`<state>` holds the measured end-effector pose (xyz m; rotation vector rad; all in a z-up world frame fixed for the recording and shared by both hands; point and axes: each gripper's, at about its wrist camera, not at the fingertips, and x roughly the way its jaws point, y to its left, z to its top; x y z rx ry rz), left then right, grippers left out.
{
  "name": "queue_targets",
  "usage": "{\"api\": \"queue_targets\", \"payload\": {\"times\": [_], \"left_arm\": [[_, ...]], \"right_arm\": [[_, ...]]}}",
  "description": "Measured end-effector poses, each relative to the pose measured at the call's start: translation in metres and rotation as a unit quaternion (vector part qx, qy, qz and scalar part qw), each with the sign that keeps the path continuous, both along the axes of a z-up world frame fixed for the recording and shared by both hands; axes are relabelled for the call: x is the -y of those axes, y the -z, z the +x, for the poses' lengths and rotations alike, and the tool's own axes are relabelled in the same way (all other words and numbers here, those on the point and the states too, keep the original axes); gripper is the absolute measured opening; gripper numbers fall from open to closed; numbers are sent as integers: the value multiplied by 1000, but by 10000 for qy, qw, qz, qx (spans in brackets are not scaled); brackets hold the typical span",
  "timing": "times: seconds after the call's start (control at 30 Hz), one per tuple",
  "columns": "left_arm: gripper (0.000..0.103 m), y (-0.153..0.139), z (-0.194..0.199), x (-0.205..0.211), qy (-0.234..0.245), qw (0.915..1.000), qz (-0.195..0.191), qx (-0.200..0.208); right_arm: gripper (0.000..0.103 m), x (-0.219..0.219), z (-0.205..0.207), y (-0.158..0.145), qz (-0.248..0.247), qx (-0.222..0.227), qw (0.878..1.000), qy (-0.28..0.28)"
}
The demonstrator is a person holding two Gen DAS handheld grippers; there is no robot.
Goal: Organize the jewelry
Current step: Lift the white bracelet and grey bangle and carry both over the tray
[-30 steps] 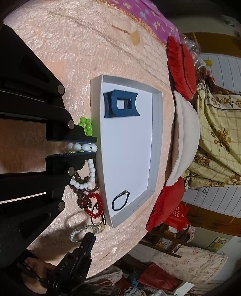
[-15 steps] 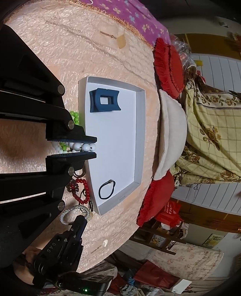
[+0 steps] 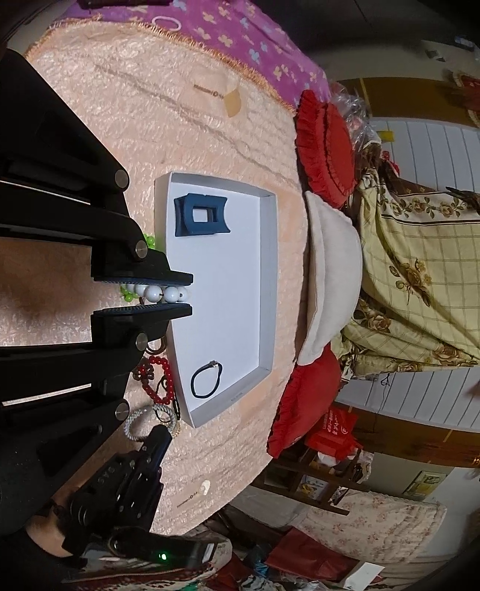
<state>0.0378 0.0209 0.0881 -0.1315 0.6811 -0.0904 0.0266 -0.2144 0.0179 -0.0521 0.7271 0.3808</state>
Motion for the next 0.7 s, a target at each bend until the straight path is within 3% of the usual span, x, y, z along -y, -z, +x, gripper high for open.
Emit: {"api": "queue_targets", "payload": {"times": [0.4, 0.7], "left_arm": [[8, -19, -1, 1, -42, 9999, 109, 114], [8, -46, 29, -11, -107, 9992, -158, 346]], "right_arm": [[6, -6, -3, -8, 39, 151, 9999, -25], [6, 3, 12, -29, 292, 144, 9994, 100]]}}
